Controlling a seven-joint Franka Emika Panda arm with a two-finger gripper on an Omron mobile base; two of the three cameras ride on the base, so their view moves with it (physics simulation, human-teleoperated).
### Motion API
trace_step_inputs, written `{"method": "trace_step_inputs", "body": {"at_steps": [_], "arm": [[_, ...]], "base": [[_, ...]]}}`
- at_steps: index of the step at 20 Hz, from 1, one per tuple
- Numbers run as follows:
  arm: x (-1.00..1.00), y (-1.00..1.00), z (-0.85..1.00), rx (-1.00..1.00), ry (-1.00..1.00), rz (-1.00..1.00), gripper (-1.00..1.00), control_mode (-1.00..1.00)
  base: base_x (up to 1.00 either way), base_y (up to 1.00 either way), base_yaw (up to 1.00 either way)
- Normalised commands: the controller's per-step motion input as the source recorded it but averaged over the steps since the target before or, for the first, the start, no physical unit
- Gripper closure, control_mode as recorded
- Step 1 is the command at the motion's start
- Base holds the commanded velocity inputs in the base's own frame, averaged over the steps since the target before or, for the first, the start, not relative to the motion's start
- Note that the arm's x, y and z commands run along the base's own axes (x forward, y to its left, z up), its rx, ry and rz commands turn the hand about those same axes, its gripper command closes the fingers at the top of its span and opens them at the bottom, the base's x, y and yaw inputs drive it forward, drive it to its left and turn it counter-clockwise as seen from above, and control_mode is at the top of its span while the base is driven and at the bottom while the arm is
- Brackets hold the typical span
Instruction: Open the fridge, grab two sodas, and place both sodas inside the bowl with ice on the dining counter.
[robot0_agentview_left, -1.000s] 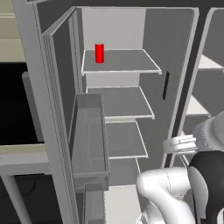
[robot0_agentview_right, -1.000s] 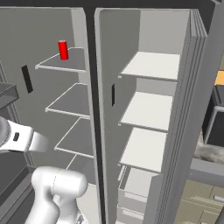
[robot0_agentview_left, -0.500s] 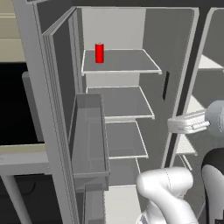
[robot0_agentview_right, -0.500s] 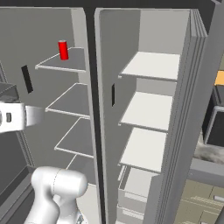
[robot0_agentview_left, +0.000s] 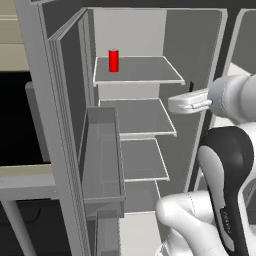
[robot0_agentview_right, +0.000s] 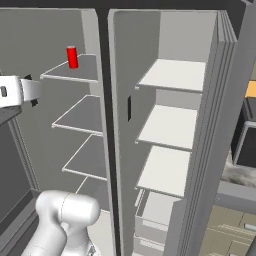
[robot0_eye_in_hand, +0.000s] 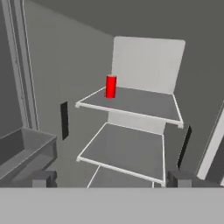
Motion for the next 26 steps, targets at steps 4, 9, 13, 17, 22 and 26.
{"method": "trace_step_inputs", "body": {"at_steps": [4, 9, 13, 17, 22, 26], "arm": [[0.32, 0.00, 0.00, -0.02, -0.19, 0.01, -1.00, -1.00], [0.28, 0.00, 0.00, 0.00, -0.19, 0.00, -1.00, -1.00], [0.24, 0.02, 0.00, 0.00, -0.07, 0.00, -1.00, -1.00], [0.15, 0.00, 0.00, 0.00, 0.00, 0.01, -1.00, -1.00], [0.58, 0.10, 0.00, 0.00, 0.00, 0.00, -1.00, -1.00], [0.59, 0.17, 0.00, 0.01, 0.00, 0.00, -1.00, -1.00]], "base": [[0.00, 0.00, 0.00], [0.00, 0.00, 0.00], [0.00, 0.00, 0.00], [0.00, 0.00, 0.00], [0.00, 0.00, 0.00], [0.00, 0.00, 0.00]]}}
